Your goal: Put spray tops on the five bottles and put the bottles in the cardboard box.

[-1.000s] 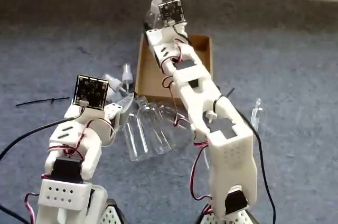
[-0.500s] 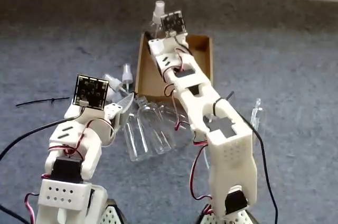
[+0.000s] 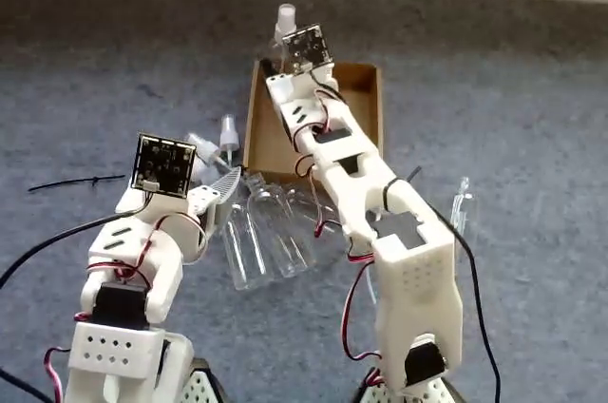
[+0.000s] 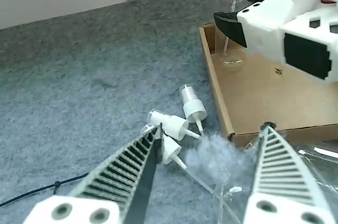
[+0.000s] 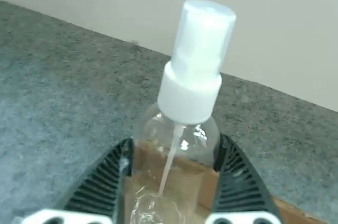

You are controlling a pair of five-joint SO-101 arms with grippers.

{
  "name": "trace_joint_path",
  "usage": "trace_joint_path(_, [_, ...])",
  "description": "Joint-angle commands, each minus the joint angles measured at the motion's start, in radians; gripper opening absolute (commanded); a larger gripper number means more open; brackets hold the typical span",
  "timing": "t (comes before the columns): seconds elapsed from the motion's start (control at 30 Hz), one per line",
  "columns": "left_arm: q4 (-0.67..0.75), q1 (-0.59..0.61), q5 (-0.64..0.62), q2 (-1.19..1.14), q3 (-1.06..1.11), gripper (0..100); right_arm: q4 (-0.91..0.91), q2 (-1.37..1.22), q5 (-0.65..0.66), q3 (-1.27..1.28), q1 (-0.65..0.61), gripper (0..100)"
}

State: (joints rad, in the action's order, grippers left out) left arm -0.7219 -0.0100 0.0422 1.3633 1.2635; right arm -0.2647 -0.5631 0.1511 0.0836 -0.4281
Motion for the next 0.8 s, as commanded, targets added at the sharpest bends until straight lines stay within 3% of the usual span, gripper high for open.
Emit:
trace_joint_path(0.0, [0.021,0.012,0.006,0.002,-0.007,27,-0.015,0.021,0.031,-0.004,-0.001,13.9])
trace_joint_path(0.5, [0.021,0.012,0.006,0.002,-0.005,27,-0.012,0.021,0.031,-0.002,-0.001,14.6])
trace_joint_path(0.77, [0.021,0.012,0.006,0.002,-0.005,27,-0.010,0.021,0.026,-0.001,-0.002,23.9])
